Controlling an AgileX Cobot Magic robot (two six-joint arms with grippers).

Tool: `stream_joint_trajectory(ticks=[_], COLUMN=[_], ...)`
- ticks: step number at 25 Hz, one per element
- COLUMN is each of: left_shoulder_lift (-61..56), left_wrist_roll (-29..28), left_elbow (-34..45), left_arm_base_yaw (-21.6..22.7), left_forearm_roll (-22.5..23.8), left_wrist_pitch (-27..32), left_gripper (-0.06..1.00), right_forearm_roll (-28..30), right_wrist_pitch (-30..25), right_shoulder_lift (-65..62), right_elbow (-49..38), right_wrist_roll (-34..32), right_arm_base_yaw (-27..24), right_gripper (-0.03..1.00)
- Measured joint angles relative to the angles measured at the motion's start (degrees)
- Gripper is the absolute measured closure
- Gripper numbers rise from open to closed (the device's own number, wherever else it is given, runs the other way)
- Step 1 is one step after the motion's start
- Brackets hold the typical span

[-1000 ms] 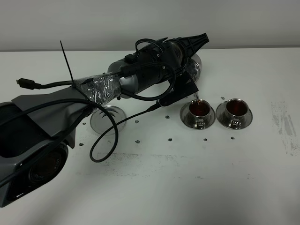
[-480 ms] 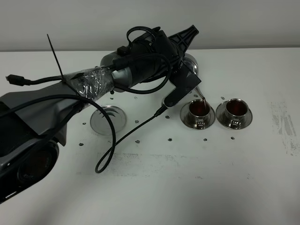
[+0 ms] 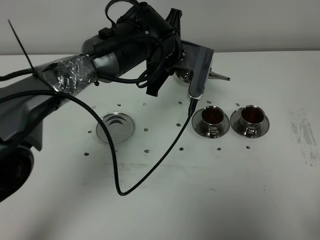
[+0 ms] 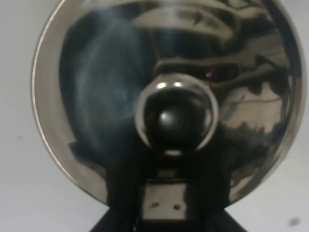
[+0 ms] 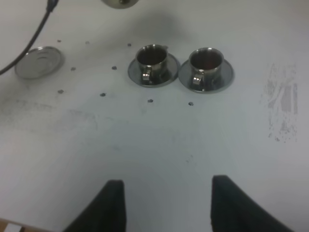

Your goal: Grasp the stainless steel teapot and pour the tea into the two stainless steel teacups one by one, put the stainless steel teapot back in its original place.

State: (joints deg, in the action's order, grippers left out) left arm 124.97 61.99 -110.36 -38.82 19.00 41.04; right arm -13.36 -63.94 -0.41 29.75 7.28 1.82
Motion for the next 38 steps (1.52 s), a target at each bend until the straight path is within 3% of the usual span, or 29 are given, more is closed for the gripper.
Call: stream_joint_trajectory(ticks=[4,8,14,22,38], left_shoulder_lift=[-6.56,-12.19,-13.94,-13.64,-10.68], left_wrist_roll=[-2.66,-9.33,-18.37,-19.39,-21.12], left_elbow=[9.27,17.82,24.16,31.83,34.64], left_arm_base_yaw=[-0.06,-1.18,-3.31,-4.13,-4.67], left_forearm_roll=[-5.21,-11.39,-19.9,-22.81,-25.52], left_wrist_pitch=[-0.64,0.57,2.79,-7.35,-9.94], left_gripper=[0.71,0.71,0.71,0.71,0.71], right_forearm_roll=[0.0,0.0,0.0,0.0,0.0], right_wrist_pitch=[0.0,0.0,0.0,0.0,0.0], right_shoulder_lift=[0.0,0.0,0.0,0.0,0.0], right_elbow=[0.0,0.0,0.0,0.0,0.0], right_wrist_roll=[0.0,0.0,0.0,0.0,0.0], right_arm_base_yaw=[0.0,0.0,0.0,0.0,0.0], right_gripper=[0.57,0.57,0.57,0.57,0.57])
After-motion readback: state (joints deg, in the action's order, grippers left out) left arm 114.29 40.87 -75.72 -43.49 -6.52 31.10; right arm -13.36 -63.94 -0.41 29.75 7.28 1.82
